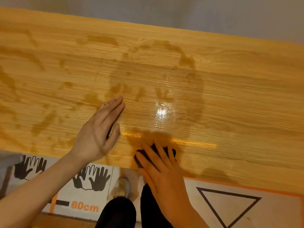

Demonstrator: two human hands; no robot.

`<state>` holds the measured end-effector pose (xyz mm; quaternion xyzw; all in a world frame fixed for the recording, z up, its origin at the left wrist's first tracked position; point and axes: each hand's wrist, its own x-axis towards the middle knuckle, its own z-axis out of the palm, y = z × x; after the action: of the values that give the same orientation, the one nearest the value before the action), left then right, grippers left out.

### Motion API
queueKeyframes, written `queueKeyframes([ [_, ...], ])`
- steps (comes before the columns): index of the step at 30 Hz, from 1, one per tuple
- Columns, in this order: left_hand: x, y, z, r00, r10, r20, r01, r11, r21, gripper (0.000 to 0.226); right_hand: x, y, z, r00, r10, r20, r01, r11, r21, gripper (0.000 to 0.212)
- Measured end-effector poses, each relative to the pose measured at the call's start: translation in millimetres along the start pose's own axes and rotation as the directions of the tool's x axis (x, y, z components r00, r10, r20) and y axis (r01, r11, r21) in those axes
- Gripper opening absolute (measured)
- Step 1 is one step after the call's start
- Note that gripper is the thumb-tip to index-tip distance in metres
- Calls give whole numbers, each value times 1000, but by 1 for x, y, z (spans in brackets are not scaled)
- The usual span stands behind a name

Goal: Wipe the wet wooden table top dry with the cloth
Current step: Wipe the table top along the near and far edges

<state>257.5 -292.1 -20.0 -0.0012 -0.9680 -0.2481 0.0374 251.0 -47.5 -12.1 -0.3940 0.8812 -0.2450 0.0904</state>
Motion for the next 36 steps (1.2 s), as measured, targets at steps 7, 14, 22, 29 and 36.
queueKeyframes([
  [7, -2, 3, -2, 998, -31, 47, 29, 999, 35, 56, 139, 32, -10, 992, 109, -70, -114, 992, -61, 39],
  [14, -3, 4, -1, 998, -34, 45, 33, 999, 17, 56, 60, 12, -11, 978, 186, -95, -192, 979, -60, 42],
  [22, -1, 4, -1, 1000, -19, 7, 20, 1000, -20, 55, 61, 44, -16, 983, 172, -65, -181, 967, -181, 44],
  [29, -2, 6, -1, 1000, -27, -7, 26, 997, -71, 55, 101, 48, -24, 919, 320, -230, -302, 947, 108, 37],
  [36, 1, 0, -1, 999, -13, 49, 14, 1000, -23, 58, 10, 33, -21, 954, 252, -161, -227, 961, 159, 43],
])
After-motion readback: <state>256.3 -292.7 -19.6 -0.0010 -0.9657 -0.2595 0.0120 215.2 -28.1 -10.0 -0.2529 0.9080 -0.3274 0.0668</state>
